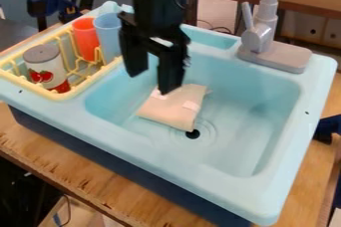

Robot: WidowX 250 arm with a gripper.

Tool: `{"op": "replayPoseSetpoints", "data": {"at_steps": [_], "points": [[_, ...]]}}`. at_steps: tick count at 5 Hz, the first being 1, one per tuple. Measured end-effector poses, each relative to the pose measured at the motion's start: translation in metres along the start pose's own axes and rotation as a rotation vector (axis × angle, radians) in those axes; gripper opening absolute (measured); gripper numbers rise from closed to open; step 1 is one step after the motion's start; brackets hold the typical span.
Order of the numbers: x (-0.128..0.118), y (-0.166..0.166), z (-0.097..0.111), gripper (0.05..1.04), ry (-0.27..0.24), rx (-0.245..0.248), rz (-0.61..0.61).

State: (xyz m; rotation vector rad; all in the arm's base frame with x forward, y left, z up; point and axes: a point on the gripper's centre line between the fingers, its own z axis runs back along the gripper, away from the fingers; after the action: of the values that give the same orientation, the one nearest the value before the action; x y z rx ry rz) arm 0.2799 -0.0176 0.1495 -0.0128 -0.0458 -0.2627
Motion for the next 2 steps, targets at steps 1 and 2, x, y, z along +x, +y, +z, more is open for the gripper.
{"op": "replayPoseSetpoints", "data": {"at_steps": [1,2], "points": [[0.02,0.002,-0.011,1.0,-0.019,0.004,0.017],[0.042,0.0,-0.027,1.0,-0.004,0.003,0.012]]}}
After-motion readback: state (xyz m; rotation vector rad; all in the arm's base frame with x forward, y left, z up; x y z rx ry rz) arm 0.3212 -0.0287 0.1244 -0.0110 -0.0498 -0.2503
